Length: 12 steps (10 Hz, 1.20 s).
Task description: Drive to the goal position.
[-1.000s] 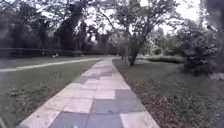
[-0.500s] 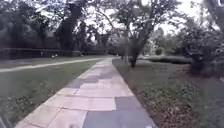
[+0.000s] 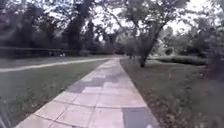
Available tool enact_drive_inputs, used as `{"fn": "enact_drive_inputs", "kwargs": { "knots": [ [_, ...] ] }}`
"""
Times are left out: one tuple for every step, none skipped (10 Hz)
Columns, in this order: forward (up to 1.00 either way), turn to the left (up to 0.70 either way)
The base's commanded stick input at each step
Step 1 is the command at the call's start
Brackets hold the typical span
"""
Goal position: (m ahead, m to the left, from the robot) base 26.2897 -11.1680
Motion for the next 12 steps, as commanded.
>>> {"fn": "enact_drive_inputs", "kwargs": {
  "knots": [
    [0.7, 0.0],
    [0.7, 0.0],
    [0.7, 0.0],
    [0.7, 0.0],
    [0.7, 0.0],
    [0.7, 0.0],
    [0.7, 0.0],
    [0.7, 0.0],
    [0.7, 0.0],
    [0.7, -0.22],
    [0.7, -0.32],
    [0.7, -0.35]
  ]
}}
